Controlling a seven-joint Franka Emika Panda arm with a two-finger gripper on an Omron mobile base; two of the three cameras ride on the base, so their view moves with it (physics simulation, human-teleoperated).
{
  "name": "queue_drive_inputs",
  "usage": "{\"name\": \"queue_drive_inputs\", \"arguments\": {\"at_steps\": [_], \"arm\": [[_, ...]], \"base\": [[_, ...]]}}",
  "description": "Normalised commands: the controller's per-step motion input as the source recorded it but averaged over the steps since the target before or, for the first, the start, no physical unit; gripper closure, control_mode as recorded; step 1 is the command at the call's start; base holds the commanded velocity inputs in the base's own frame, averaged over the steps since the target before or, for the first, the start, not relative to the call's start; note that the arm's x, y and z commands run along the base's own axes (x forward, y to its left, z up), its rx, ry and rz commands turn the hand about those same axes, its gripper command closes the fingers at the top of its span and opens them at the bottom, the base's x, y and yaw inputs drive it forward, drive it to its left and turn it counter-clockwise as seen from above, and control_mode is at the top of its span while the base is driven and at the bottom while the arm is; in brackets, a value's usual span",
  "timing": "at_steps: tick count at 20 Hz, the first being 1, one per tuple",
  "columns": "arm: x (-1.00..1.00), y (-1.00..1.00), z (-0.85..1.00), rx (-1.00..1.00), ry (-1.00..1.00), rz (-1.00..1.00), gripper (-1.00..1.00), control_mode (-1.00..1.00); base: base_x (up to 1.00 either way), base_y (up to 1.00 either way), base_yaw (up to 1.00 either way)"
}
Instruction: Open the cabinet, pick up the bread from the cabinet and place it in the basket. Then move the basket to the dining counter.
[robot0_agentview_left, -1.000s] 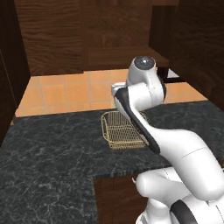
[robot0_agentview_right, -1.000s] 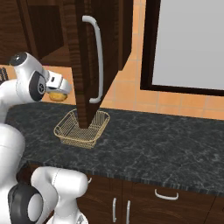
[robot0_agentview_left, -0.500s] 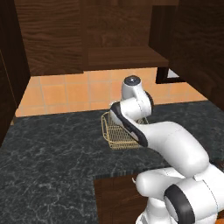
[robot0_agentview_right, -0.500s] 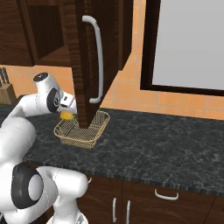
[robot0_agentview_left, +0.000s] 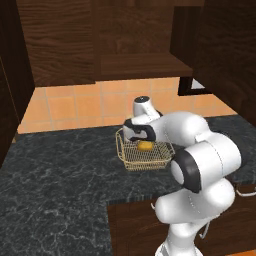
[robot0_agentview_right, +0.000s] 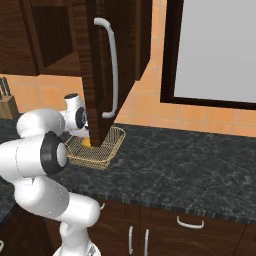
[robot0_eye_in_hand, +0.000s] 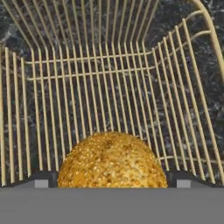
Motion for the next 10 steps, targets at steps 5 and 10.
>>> {"name": "queue_drive_inputs", "arguments": {"at_steps": [5, 10], "arm": [[0.35, 0.00, -0.66, 0.01, 0.13, 0.00, 1.00, -1.00], [0.27, -0.02, -0.47, 0.04, 0.05, 0.00, 1.00, -1.00]], "base": [[0.00, 0.00, 0.00], [0.00, 0.00, 0.00]]}}
